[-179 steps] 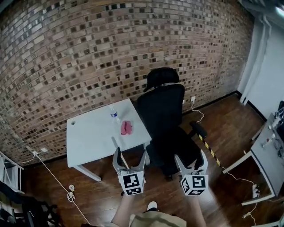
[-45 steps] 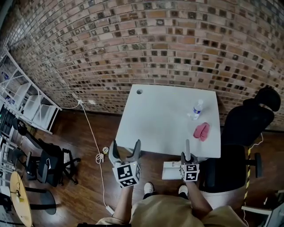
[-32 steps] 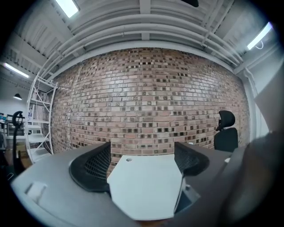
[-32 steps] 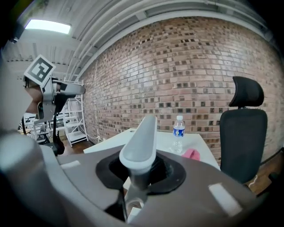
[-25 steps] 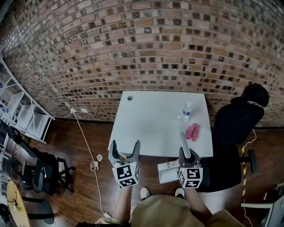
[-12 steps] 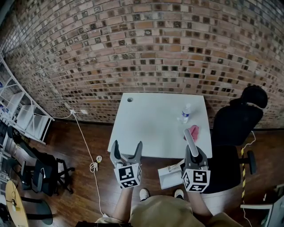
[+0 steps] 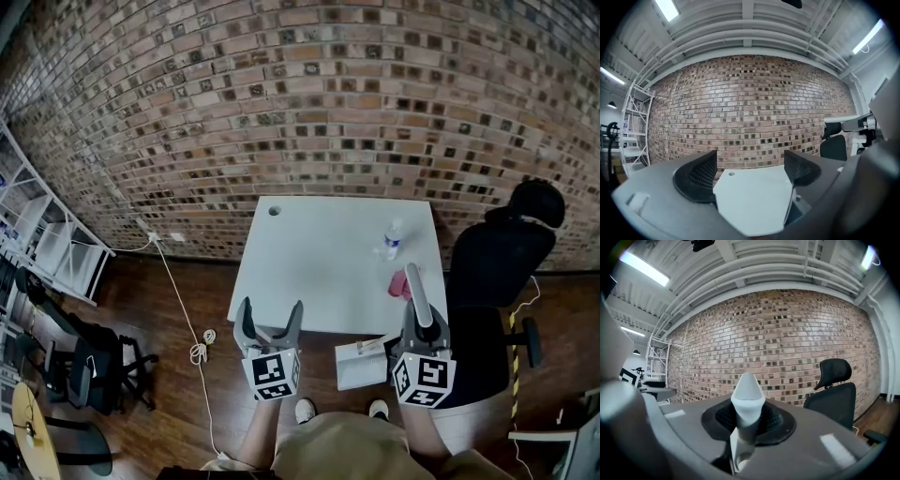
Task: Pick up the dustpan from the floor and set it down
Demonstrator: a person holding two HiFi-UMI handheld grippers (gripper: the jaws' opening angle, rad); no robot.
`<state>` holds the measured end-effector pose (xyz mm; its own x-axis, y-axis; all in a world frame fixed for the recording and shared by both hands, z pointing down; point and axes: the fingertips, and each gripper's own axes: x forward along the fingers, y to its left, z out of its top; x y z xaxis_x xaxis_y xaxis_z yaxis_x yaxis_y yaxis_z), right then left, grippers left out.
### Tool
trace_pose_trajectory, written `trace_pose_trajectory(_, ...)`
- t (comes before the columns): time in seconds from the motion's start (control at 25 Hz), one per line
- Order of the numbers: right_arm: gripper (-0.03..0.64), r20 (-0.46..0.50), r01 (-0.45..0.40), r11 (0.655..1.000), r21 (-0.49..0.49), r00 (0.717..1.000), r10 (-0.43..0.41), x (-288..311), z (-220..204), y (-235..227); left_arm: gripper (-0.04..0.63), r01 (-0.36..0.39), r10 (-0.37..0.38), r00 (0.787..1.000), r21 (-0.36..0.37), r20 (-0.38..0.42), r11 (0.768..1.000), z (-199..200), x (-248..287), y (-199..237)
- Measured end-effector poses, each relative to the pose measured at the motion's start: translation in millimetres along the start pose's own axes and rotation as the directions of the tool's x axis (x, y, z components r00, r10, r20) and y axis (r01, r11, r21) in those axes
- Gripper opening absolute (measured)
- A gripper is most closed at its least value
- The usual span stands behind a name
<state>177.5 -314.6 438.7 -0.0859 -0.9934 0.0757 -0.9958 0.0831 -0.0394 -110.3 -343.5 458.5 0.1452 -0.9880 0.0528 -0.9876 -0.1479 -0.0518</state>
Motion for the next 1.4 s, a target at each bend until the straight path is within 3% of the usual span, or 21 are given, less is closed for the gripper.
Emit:
trace_pose_trajectory(0.88,0.066,-0.049,0.044,0.999,-0.025,0.998,-0.045,8,-16,-15,0.426,0.029,-0.029,1.000,0.020,0.007,0.999,3,3,-12)
trace_pose_trajectory(1.16,0.064,-0.145,0.050,0.999,-0.012,0.988,-0.051,17,-63,-19,0.424,0.025,-0.025,1.000,0.027,-0.004,0.999,1,6,-13)
trace_pose_trajectory(1.4,0.063,-0.275,0.044,0.998,-0.040,0.960,-0.053,31,-123,-20,0.422,0.010,-0.009,1.000,0.032,-0.023,0.999,-3,6,-8)
